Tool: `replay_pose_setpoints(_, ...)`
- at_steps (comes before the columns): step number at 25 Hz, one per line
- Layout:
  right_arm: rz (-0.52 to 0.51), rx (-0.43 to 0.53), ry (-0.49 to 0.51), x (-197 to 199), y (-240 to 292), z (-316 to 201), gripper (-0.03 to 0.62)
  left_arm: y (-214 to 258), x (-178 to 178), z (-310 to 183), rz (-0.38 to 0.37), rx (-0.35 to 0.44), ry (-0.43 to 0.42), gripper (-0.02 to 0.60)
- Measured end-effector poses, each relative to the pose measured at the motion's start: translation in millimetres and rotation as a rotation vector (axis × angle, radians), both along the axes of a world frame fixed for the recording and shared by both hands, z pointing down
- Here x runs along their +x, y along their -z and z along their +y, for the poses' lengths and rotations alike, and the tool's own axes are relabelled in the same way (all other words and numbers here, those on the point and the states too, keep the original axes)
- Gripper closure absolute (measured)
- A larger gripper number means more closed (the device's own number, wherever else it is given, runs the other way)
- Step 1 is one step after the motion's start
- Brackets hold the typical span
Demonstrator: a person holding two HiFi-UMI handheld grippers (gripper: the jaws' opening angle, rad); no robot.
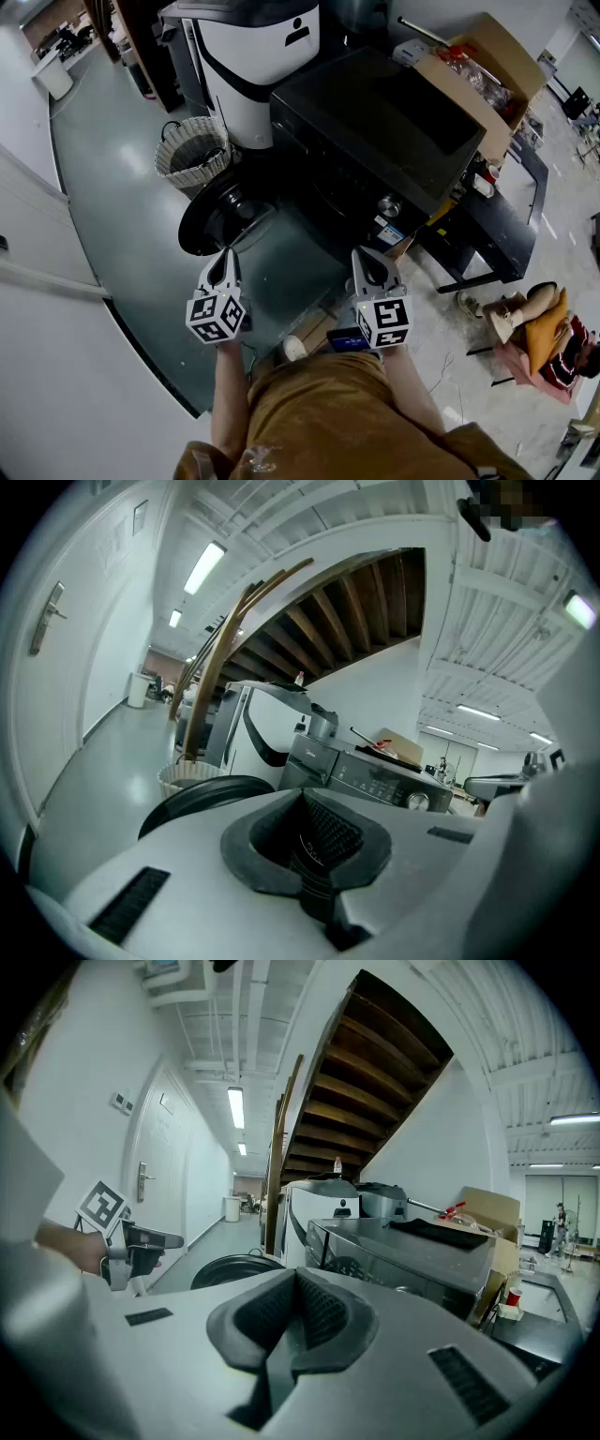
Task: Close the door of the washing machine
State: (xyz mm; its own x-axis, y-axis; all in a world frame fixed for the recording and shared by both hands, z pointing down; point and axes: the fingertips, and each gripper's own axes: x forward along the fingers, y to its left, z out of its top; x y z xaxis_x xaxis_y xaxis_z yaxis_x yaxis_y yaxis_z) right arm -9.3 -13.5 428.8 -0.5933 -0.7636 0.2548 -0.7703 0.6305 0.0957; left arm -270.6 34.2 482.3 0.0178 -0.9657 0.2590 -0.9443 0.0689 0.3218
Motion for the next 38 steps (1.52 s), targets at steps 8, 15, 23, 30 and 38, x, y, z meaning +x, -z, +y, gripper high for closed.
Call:
replay_pose_setpoints(8, -0.002, -0.008, -0.012, 8, -4, -1, 0.582, -4, 3, -1, -0.004, -0.009, -0.002, 0.557)
replay_pose_setpoints(15, 0.003, -0.022, -0.023, 15, -9, -2, 0.582, -11, 7, -4, -0.011, -0.025, -0.004, 0.557)
replay_pose_setpoints(23, 0.012, -0.083, -0.014, 20, -30, -5, 0.581, -56, -5, -15, -0.115, -0.145, 0.003, 0.546)
replay_pose_setpoints(30, 0.072, -0.152, 0.021, 21, -59, -8, 0.582, -121, -46, -36, -0.124, -0.3, 0.033, 0.417)
replay_pose_setpoints(38, 0.122, -0.24, 0.078, 14, -92, -19, 0.581, -172, -62, -60, -0.119, -0.401, 0.007, 0.413)
